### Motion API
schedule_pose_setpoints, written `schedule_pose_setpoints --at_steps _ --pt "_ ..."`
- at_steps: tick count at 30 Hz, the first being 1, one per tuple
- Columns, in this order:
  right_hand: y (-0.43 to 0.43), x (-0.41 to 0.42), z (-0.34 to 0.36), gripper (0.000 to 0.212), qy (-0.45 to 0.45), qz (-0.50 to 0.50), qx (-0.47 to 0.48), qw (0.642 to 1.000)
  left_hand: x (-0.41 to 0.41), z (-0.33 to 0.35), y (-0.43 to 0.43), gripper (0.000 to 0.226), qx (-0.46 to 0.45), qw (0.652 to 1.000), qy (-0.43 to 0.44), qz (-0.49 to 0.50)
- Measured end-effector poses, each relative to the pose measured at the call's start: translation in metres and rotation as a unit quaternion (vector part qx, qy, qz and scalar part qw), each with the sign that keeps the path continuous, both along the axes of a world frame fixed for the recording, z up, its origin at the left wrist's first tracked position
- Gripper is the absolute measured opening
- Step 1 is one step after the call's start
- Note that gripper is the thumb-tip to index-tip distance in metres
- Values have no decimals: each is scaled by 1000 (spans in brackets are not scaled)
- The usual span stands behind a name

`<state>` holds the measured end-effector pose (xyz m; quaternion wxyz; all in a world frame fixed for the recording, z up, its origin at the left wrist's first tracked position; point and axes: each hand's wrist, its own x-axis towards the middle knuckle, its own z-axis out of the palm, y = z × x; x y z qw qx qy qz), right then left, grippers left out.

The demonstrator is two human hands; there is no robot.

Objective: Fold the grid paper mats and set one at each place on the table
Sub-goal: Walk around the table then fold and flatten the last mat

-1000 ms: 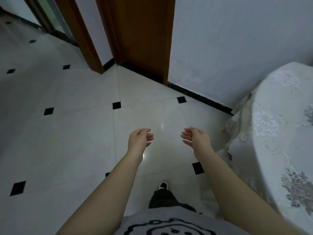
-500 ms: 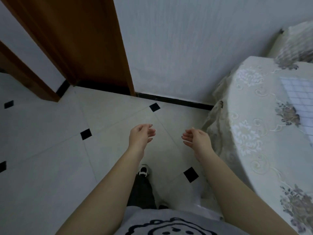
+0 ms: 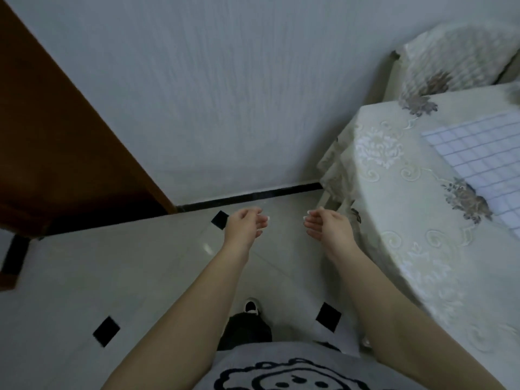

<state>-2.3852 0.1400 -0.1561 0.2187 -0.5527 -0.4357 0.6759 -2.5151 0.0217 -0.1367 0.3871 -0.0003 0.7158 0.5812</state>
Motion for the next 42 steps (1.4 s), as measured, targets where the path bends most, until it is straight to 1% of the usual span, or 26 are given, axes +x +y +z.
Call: schedule_pose_setpoints --at_steps 5,8,14,19,22,27,32,39,41,42 --pt "35 -25 21 30 12 -70 21 997 -37 13 66 20 20 996 5 -84" --pt "55 -24 35 28 16 -123 31 992 -39 14 104 18 28 989 0 -144" --pt "97 -15 47 24 3 -199 50 979 -42 5 179 18 34 973 -20 -225" --pt "151 -3 42 23 16 -267 52 962 -39 4 253 17 47 954 -13 -295" --pt "187 4 41 24 29 -307 56 949 -36 8 303 20 42 942 0 -334" --pt "249 22 44 25 34 -370 44 927 -20 28 381 19 48 929 9 -367" --pt "295 43 45 25 34 -417 53 907 6 39 442 20 52 904 20 -423" --pt "312 79 35 24 21 -486 26 873 45 29 490 20 29 862 21 -506" --pt "316 86 34 23 -8 -496 28 868 56 26 503 20 31 841 52 -538" --pt "318 89 33 23 -38 -493 36 868 62 24 509 19 35 823 80 -562"
